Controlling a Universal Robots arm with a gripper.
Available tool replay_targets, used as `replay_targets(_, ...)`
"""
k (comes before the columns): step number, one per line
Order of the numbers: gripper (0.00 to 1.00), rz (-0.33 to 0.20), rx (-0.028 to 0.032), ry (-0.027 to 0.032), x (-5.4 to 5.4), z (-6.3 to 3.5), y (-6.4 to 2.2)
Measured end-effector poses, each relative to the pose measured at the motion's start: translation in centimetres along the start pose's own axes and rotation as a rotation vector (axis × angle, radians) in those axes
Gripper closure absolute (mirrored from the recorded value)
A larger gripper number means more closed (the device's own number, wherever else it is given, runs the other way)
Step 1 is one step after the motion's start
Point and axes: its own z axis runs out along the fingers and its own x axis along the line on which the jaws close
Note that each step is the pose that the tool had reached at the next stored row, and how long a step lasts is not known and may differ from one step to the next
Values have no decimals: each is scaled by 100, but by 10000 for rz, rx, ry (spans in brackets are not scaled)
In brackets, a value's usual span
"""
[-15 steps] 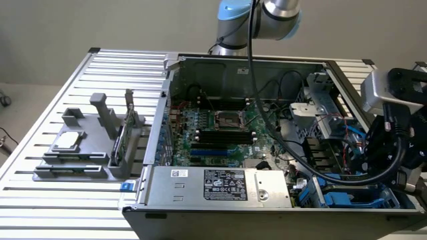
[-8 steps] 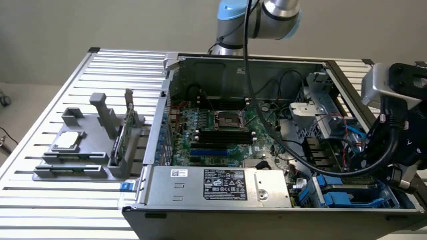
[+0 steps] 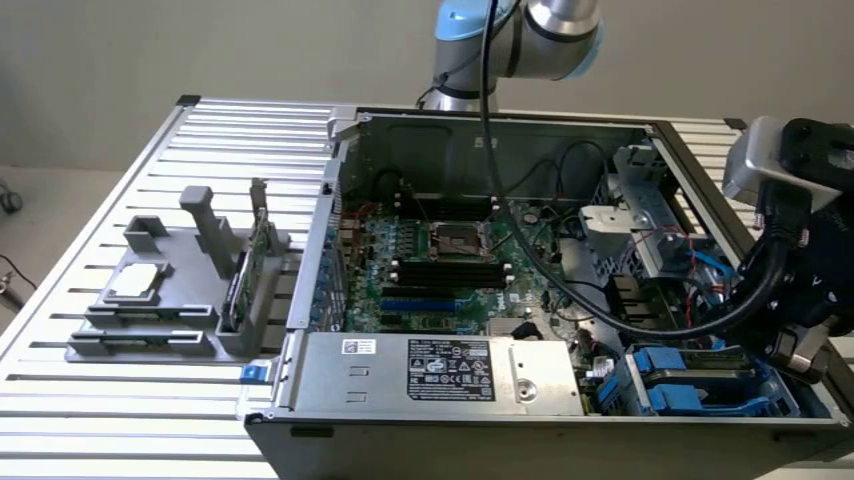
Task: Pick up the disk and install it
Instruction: 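Insert the first disk wire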
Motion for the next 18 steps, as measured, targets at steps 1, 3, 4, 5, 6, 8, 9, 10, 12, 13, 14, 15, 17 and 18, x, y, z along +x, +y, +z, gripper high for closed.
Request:
replay_targets(1, 89, 105, -7, -12, 0, -1, 0)
replay_targets(3, 89, 316, -19, -33, 0, -2, 1)
replay_targets(4, 89, 423, -25, -43, 0, -2, 1)
replay_targets(5, 89, 531, -29, -51, 0, -2, 1)
replay_targets(6, 89, 645, -32, -59, 0, -3, 1)
replay_targets(8, 89, 862, -36, -74, -1, -3, 1)
replay_targets(9, 89, 974, -37, -81, -1, -4, 1)
replay_targets(10, 89, 1083, -37, -89, 0, -4, 1)
replay_targets(12, 89, 1313, -36, -104, -1, -5, 1)
replay_targets(13, 89, 1421, -35, -111, -1, -5, 1)
replay_targets(14, 89, 1531, -35, -117, -1, -5, 1)
replay_targets(15, 89, 1645, -34, -125, -1, -6, 1)
replay_targets(17, 89, 1874, -32, -138, -1, -6, 1)
replay_targets(18, 89, 1985, -31, -144, -1, -7, 1)
